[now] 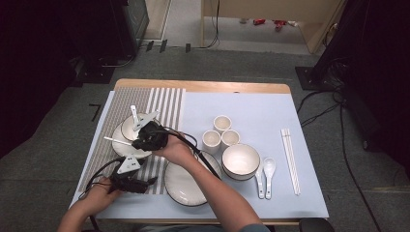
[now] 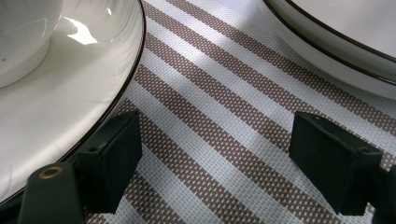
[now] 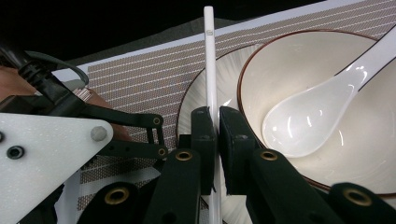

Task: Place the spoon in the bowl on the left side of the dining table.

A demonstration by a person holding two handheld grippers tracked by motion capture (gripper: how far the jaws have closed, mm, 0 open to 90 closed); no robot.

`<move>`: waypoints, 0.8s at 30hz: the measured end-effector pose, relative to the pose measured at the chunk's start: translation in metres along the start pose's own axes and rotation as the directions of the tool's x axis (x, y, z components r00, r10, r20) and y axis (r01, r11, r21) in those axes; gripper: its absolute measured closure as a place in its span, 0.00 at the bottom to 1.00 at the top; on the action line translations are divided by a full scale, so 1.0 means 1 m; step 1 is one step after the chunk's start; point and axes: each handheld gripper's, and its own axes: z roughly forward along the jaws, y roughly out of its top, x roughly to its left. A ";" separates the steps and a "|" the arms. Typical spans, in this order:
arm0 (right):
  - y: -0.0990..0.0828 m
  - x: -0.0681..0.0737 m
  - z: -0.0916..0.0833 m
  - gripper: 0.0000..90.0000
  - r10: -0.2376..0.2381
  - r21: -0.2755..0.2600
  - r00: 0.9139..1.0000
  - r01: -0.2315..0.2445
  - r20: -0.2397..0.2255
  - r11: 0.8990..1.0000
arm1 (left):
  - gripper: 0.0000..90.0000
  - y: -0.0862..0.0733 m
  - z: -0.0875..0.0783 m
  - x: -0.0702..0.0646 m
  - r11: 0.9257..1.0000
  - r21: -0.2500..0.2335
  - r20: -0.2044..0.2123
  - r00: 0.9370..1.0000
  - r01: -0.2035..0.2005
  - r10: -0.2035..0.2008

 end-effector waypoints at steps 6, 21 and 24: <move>-0.001 -0.001 0.004 0.95 0.002 0.010 1.000 -0.002 0.000 1.000 | 0.19 0.000 0.000 0.000 1.000 0.000 -0.001 1.000 0.001 -0.001; -0.001 -0.004 0.014 0.95 0.003 0.026 1.000 -0.003 0.000 1.000 | 0.19 0.000 0.000 0.000 1.000 0.000 -0.001 1.000 0.000 0.000; -0.001 -0.004 0.016 0.95 0.000 0.030 1.000 0.000 -0.001 1.000 | 0.19 0.000 0.000 0.000 1.000 0.000 -0.001 1.000 0.000 0.000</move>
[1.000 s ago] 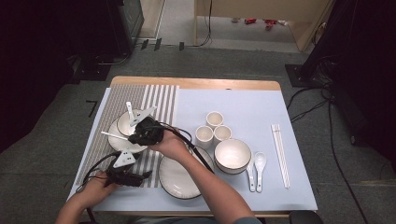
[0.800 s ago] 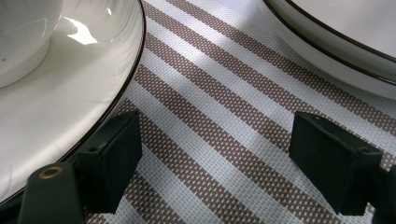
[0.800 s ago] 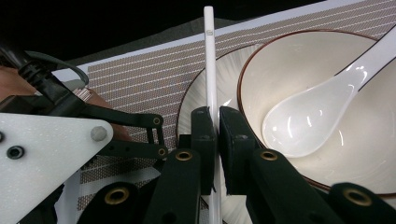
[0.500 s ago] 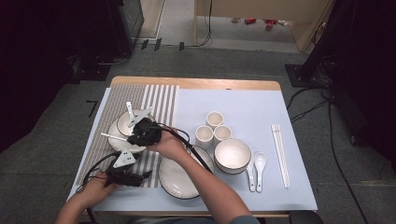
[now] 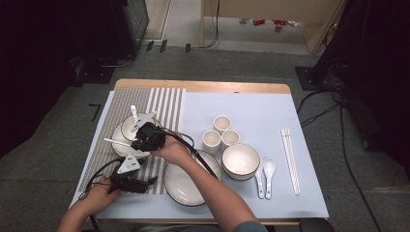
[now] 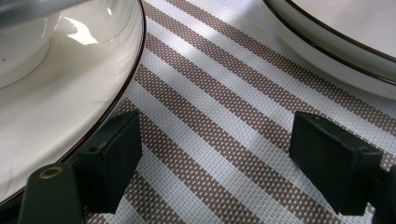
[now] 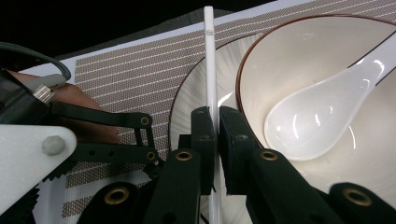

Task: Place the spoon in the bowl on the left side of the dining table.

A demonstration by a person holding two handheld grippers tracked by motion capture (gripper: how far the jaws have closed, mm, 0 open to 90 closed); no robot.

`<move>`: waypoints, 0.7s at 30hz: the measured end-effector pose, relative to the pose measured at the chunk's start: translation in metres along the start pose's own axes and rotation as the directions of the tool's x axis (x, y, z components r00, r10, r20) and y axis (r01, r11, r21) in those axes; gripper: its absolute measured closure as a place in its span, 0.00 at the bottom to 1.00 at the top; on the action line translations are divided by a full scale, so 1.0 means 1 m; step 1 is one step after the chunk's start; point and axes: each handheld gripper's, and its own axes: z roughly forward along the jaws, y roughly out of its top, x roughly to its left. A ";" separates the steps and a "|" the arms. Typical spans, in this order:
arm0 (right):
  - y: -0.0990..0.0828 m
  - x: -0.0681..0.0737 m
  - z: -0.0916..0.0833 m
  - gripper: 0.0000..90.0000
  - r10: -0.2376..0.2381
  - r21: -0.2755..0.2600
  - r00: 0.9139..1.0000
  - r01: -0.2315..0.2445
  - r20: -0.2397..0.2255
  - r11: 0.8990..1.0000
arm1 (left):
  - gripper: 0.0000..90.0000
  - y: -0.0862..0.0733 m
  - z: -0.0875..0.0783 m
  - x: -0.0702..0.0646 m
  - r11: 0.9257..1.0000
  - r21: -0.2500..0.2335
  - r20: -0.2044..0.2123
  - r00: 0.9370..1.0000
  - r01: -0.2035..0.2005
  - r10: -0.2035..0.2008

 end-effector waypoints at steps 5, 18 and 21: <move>0.001 0.001 0.003 0.95 0.000 0.008 1.000 0.000 0.000 1.000 | 0.19 0.000 0.000 0.000 1.000 0.000 0.000 1.000 0.000 0.000; 0.002 0.003 0.009 0.95 -0.007 0.020 1.000 0.007 -0.003 1.000 | 0.19 0.000 0.000 0.000 1.000 0.000 0.000 1.000 0.000 0.000; 0.002 0.004 0.010 0.95 -0.013 0.028 1.000 0.013 0.000 1.000 | 0.19 0.000 0.000 0.000 1.000 0.000 0.000 1.000 0.000 0.000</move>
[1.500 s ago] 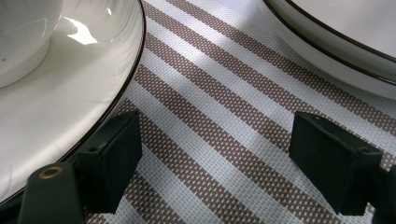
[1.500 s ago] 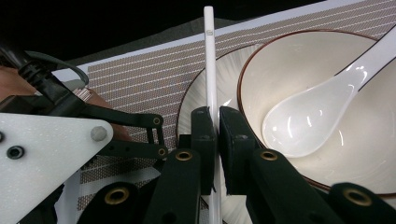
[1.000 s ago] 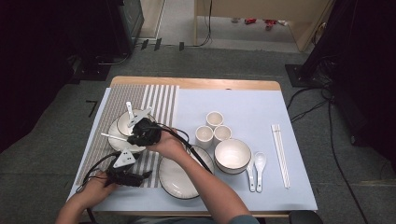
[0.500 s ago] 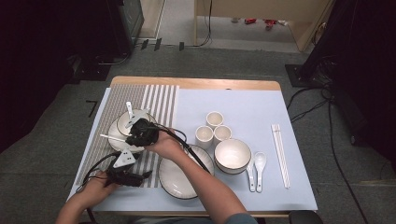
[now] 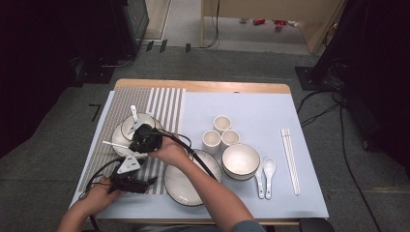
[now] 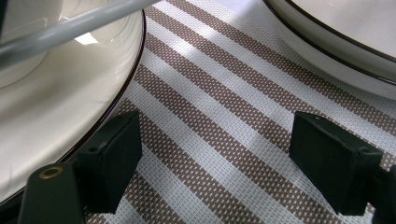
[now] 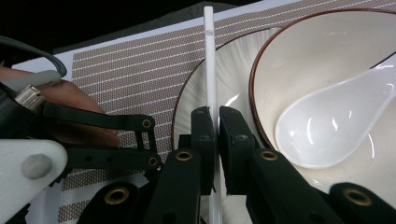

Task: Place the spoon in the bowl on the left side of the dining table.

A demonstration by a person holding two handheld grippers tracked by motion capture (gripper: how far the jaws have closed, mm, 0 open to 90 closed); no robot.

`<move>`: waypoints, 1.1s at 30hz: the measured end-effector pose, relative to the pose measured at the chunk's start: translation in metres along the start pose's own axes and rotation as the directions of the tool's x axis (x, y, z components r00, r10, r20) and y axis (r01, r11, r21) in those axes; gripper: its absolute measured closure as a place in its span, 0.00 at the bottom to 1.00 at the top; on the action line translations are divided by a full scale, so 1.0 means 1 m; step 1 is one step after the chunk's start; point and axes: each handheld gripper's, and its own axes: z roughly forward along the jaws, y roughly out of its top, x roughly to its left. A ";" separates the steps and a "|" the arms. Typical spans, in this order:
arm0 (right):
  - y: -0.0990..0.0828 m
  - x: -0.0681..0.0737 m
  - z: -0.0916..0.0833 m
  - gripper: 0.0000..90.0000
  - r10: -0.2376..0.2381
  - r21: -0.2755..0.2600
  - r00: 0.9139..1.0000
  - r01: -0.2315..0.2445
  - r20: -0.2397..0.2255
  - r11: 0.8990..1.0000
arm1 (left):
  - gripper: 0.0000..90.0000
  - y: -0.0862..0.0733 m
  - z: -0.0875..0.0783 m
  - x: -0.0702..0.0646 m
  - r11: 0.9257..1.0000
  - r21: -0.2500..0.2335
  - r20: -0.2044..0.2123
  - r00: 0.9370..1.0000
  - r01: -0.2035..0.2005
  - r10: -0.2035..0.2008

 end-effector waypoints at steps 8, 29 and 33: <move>-0.001 0.000 0.004 0.95 -0.004 0.010 1.000 0.004 0.003 1.000 | 0.19 0.000 0.000 0.000 1.000 0.000 0.000 1.000 0.000 0.000; -0.004 -0.002 0.014 0.95 0.009 0.030 1.000 -0.009 0.009 1.000 | 0.19 0.000 0.000 0.000 1.000 -0.001 0.001 1.000 0.002 -0.002; -0.004 -0.003 0.014 0.95 0.014 0.027 1.000 -0.014 0.008 1.000 | 0.19 0.000 0.000 0.000 1.000 -0.001 0.001 1.000 0.002 -0.002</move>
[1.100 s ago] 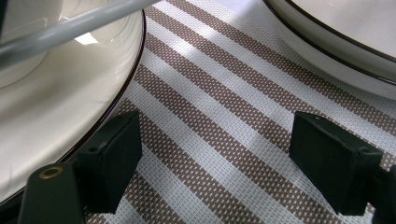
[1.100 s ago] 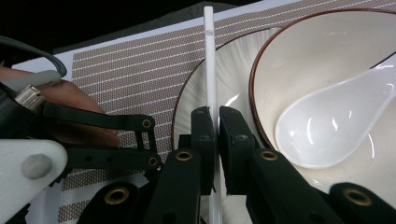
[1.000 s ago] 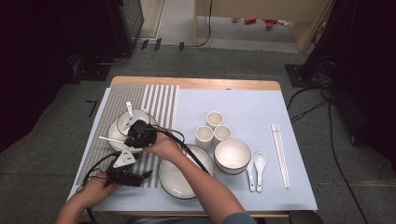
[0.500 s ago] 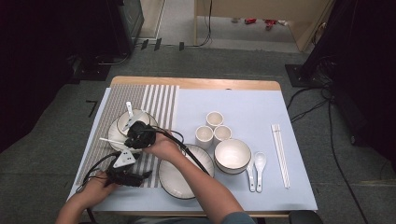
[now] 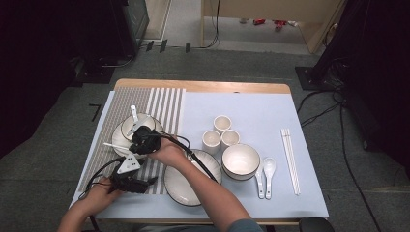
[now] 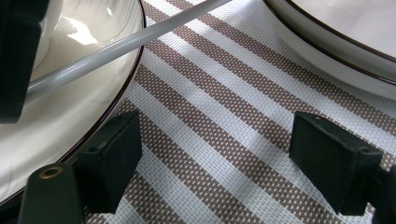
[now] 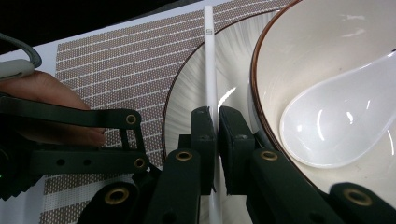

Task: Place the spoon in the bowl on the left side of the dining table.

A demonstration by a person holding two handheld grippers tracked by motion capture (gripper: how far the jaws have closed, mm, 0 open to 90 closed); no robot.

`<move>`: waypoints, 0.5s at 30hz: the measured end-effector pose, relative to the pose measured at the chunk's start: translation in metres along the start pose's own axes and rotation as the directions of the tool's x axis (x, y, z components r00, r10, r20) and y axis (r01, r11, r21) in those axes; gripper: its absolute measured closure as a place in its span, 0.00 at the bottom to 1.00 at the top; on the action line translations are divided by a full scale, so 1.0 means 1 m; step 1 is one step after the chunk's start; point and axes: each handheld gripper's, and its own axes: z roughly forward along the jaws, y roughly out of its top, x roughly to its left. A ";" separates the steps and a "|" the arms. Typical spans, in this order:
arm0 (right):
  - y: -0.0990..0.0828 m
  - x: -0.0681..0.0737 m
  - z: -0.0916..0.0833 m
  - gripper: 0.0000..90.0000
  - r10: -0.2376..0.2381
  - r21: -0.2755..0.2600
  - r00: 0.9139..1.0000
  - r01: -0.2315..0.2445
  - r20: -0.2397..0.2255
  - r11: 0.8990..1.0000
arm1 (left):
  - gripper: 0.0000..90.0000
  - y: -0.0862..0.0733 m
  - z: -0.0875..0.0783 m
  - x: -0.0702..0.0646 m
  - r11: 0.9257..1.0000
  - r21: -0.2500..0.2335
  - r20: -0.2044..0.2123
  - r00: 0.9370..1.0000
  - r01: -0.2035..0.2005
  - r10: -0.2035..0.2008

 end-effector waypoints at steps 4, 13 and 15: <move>0.000 0.000 0.001 0.94 0.007 -0.005 1.000 -0.007 0.000 1.000 | 0.19 0.000 0.000 0.000 1.000 0.000 0.000 1.000 0.000 0.000; -0.001 0.000 -0.003 0.93 0.013 -0.017 1.000 -0.013 -0.007 1.000 | 0.19 0.000 0.000 0.000 1.000 0.000 -0.001 1.000 0.000 0.000; 0.000 0.002 -0.006 0.93 0.011 -0.034 1.000 -0.012 -0.005 0.999 | 0.19 0.000 0.000 0.000 1.000 -0.001 -0.001 1.000 0.000 0.000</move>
